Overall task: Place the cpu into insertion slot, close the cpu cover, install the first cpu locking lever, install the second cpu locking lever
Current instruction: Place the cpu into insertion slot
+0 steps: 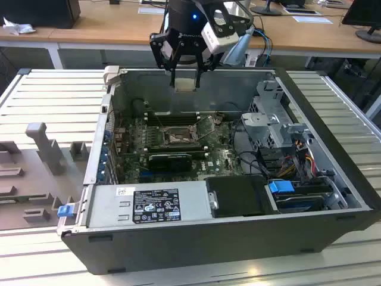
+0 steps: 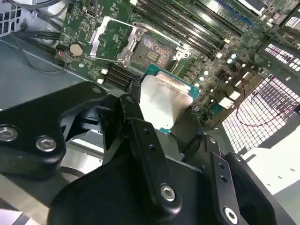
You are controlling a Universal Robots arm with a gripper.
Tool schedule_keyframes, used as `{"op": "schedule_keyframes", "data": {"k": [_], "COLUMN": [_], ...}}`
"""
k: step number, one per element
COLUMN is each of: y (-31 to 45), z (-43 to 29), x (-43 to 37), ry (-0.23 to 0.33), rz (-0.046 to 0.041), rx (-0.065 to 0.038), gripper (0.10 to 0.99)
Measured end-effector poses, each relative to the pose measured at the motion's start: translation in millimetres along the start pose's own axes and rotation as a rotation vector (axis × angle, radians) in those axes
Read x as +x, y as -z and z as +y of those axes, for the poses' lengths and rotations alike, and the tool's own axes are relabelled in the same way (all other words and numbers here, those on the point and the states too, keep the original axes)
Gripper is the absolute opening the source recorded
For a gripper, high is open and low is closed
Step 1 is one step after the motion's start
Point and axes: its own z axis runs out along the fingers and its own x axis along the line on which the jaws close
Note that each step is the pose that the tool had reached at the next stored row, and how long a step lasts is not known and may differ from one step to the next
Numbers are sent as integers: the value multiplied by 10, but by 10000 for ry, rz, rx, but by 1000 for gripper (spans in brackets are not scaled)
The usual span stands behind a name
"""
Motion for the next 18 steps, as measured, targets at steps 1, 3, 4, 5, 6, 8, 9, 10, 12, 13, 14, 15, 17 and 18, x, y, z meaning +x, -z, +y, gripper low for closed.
{"op": "schedule_keyframes", "data": {"k": [1, 3, 4, 5, 6, 8, 9, 10, 12, 13, 14, 15, 17, 18], "y": [0, -1, -4, -8, -12, -19, -21, -22, -25, -25, -26, -26, -26, -27], "z": [0, 0, 0, -1, -1, -4, -4, -4, -5, -5, -5, -5, -5, -5], "x": [0, 0, -1, -1, 0, 0, 0, -1, -1, -1, -1, -1, -1, -1], "ry": [-33, -867, -995, -1023, -1025, -1028, -1028, -1028, -1027, -1028, -1034, -1049, -1125, -1310], "rz": [-3, -78, -89, -92, -92, -92, -88, -85, -84, -84, -85, -87, -94, -112], "rx": [0, -15, -16, -16, -16, -15, -13, -13, -13, -14, -13, -12, -14, -8], "gripper": [533, 533, 533, 533, 533, 533, 533, 533, 533, 533, 533, 533, 533, 533]}}
